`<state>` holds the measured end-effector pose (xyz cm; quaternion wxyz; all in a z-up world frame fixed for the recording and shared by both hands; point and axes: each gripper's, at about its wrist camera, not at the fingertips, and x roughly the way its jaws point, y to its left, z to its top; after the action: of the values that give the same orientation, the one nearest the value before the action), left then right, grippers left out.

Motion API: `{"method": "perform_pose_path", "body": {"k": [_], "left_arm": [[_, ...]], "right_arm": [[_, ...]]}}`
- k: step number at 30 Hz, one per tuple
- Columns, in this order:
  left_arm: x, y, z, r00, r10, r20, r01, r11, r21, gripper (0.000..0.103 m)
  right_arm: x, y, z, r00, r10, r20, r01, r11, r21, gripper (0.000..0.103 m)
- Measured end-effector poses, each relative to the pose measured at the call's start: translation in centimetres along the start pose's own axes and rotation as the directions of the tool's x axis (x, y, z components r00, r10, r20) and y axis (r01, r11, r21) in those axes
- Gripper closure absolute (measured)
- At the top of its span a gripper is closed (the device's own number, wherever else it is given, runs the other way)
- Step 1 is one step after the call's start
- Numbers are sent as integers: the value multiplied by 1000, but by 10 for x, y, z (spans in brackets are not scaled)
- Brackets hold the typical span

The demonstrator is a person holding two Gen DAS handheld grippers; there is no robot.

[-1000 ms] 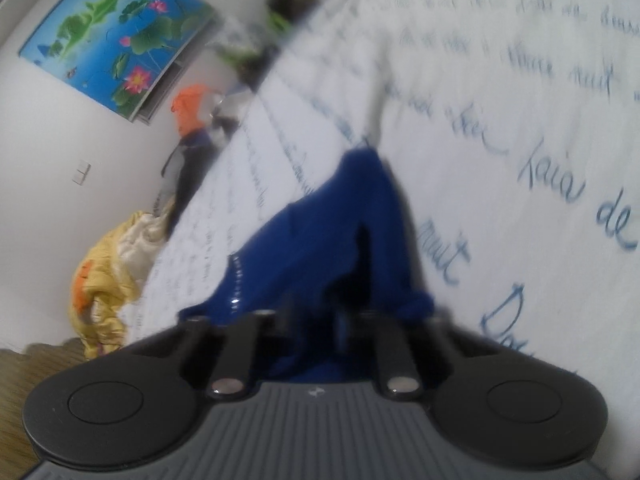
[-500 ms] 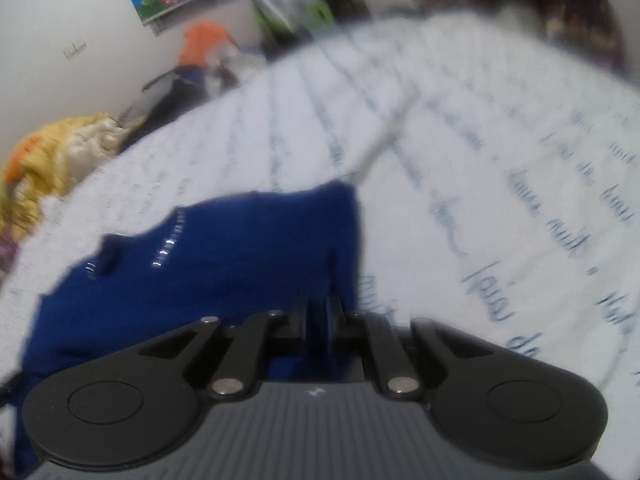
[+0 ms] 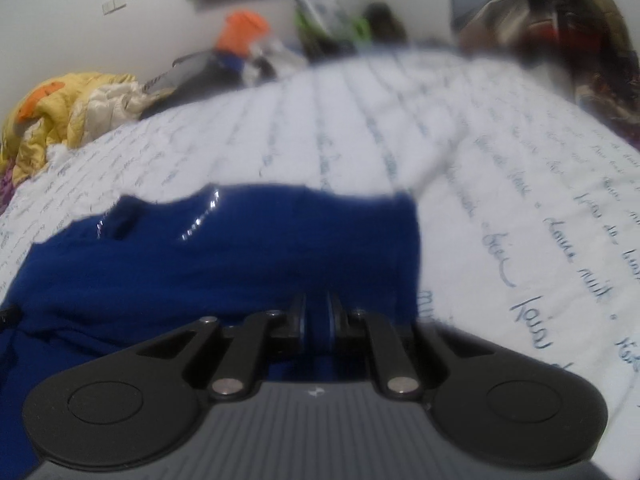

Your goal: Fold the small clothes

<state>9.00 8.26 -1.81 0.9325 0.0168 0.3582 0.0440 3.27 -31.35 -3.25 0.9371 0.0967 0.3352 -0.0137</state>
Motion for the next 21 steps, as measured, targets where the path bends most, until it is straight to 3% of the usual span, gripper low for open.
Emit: {"method": "perform_pose_path", "body": {"k": [1, 2, 3, 5, 11, 15, 21], "left_arm": [[-4, 2, -1, 1000, 8, 8, -8, 1000, 2, 4], [-7, 2, -1, 1000, 14, 11, -14, 1000, 6, 4], [-10, 3, -2, 1000, 10, 9, -10, 1000, 4, 4], [-16, 2, -3, 1000, -16, 4, 16, 1000, -12, 4], [-28, -12, -10, 995, -101, -20, 100, 994, -37, 2], [-33, -29, -18, 988, -149, -31, 149, 989, -18, 1], [-29, -51, -32, 991, -129, -29, 130, 991, 40, 0]], "right_arm": [[-6, 1, 0, 1000, 9, 18, -9, 1000, -2, 84], [-11, 2, -1, 999, 19, 31, -19, 1000, -3, 71], [-15, 4, -2, 999, 24, 40, -24, 1000, -5, 48], [-16, 9, -6, 998, 21, 63, -20, 999, -27, 26], [-7, 26, -25, 999, -18, 36, 22, 994, -104, 26], [-1, 38, -37, 996, -60, 60, 70, 983, -167, 19], [-1, 40, -42, 995, -68, 75, 81, 981, -175, 9]]}}
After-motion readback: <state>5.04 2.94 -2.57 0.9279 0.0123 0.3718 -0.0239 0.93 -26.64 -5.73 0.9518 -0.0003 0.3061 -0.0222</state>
